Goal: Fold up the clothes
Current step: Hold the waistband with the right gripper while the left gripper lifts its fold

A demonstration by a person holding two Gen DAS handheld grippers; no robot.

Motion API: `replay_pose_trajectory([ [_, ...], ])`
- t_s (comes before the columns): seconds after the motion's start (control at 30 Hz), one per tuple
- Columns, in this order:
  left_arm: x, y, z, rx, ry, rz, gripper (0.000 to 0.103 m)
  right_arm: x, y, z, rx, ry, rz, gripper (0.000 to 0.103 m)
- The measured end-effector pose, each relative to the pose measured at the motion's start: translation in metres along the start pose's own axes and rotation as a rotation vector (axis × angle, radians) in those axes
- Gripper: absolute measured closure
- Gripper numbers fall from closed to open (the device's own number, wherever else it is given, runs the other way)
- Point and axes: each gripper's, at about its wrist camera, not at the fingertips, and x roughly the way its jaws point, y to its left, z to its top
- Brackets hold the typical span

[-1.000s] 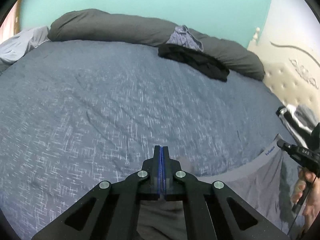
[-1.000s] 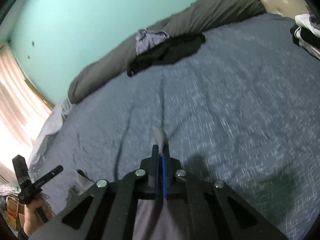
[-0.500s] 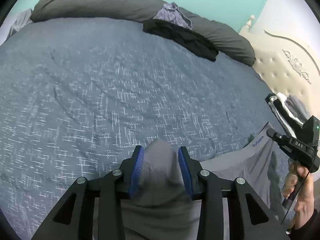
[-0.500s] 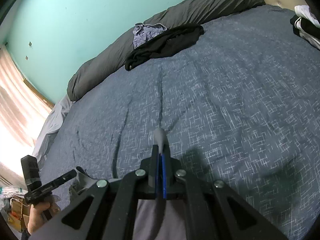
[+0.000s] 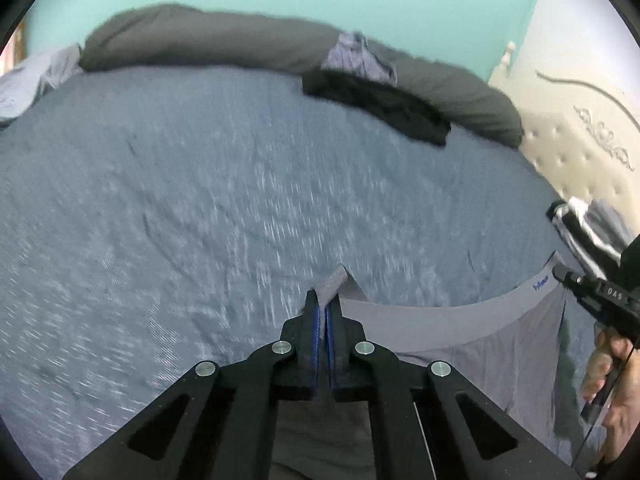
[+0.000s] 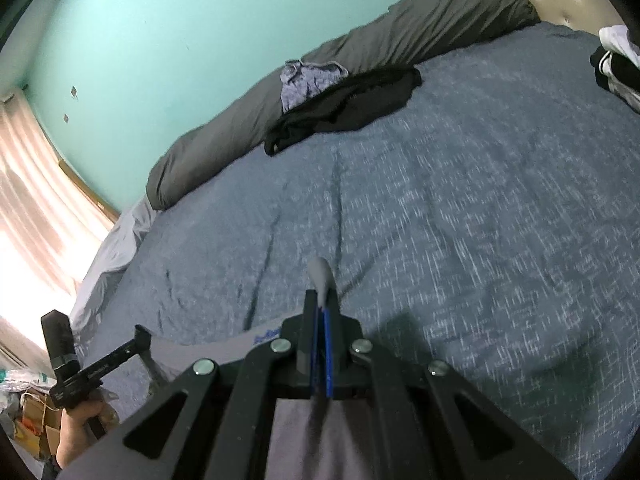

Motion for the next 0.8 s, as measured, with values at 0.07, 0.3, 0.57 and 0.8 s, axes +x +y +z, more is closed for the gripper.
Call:
replay_pose_trajectory([
  [0.07, -0.006, 0.001, 0.007, -0.002, -0.033, 0.010, 0.100, 0.003, 0.004, 0.003, 0.003, -0.008, 0.013, 0.101],
  [0.3, 0.003, 0.010, 0.017, -0.009, -0.039, 0.030, 0.100, 0.021, 0.018, 0.012, -0.017, -0.029, 0.010, 0.101],
  [0.57, 0.029, 0.017, 0.019, -0.030, 0.012, 0.008, 0.099, 0.046, 0.010, 0.014, -0.014, 0.010, -0.002, 0.101],
  [0.8, 0.033, 0.023, 0.016, -0.088, 0.035, -0.042, 0.062, 0.057, -0.003, 0.009, 0.020, 0.037, -0.030, 0.101],
])
